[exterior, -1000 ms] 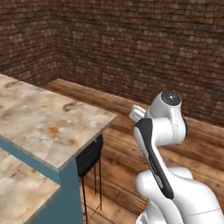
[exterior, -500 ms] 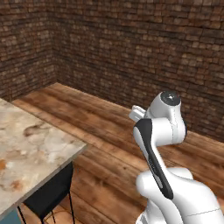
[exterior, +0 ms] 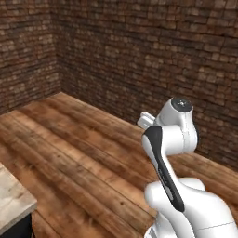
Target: Move the hot dog bun to the plate on the dining table and place the condiment next to that plate. Then navigate to the fridge and take the sausage and place it on the plate as well.
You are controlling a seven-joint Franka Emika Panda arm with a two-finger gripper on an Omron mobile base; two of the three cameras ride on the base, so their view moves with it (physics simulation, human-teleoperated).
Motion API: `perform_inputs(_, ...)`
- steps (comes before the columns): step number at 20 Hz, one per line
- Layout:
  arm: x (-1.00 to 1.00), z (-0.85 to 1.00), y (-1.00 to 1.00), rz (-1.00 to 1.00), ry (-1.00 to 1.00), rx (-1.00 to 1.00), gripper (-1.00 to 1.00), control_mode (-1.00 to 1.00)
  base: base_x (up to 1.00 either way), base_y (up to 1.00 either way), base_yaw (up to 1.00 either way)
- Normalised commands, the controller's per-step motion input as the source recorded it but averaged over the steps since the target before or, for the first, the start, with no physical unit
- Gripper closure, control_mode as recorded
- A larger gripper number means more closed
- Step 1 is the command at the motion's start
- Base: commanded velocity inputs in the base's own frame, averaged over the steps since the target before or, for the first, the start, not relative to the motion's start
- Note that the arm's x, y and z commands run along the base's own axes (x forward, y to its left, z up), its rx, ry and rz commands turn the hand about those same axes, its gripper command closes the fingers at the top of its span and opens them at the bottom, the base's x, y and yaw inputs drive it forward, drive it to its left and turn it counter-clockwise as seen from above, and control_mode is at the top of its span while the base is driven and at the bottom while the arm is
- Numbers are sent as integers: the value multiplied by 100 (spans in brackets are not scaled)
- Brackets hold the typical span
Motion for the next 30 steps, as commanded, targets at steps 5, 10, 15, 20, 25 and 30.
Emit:
perform_inputs(5,0,0,0,0,0,0,100,100,100,-30,37)
perform_inputs(10,0,0,0,0,0,0,100,100,100,-30,42)
perform_inputs(15,0,0,0,0,0,0,100,100,100,-43,38)
perform_inputs(20,0,0,0,0,0,0,100,100,100,-26,44)
perform_inputs(25,0,0,0,0,0,0,100,100,100,-13,56)
perform_inputs(30,0,0,0,0,0,0,100,100,99,-18,56)
